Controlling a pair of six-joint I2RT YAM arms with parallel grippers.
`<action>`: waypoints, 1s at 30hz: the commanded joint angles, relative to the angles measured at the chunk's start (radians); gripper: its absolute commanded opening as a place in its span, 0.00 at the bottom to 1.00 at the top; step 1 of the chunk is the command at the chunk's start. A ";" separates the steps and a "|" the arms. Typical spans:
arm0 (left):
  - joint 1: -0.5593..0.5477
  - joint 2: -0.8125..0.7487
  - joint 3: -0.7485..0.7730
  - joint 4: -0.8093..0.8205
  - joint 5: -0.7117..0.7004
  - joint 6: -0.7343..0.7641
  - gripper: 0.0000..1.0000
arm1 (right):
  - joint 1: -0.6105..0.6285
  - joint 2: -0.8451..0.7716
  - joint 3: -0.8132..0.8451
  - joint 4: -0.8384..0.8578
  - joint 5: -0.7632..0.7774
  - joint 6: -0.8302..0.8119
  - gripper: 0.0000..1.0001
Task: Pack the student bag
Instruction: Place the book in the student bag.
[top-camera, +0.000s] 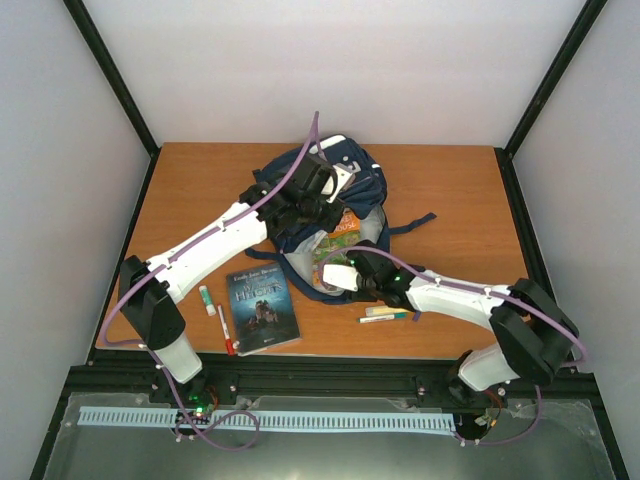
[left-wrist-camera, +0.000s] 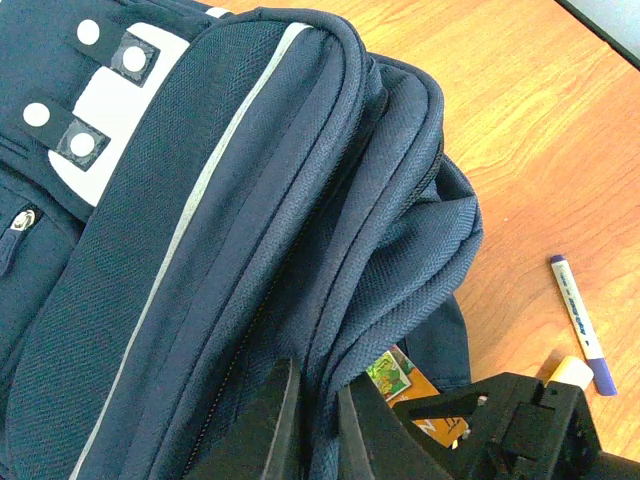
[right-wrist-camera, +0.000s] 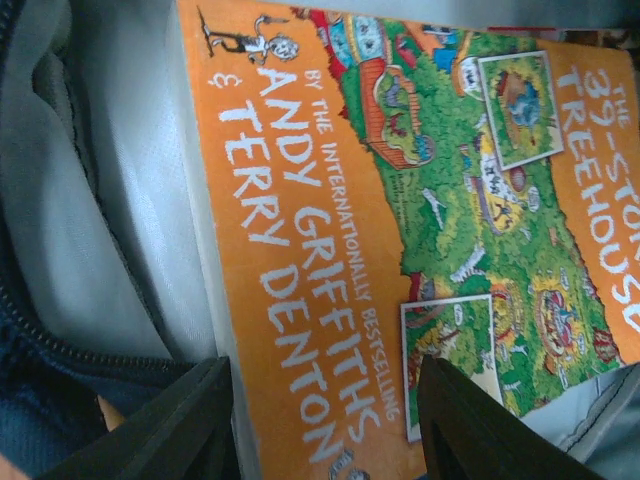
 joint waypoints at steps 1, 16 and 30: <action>0.005 -0.064 0.019 0.073 0.016 -0.016 0.01 | 0.017 0.040 -0.001 0.083 0.051 -0.057 0.52; 0.005 -0.060 0.022 0.071 0.054 -0.019 0.01 | 0.014 0.222 0.084 0.335 0.213 -0.150 0.44; 0.006 -0.067 0.024 0.068 0.076 -0.022 0.01 | -0.030 0.385 0.151 0.584 0.274 -0.225 0.43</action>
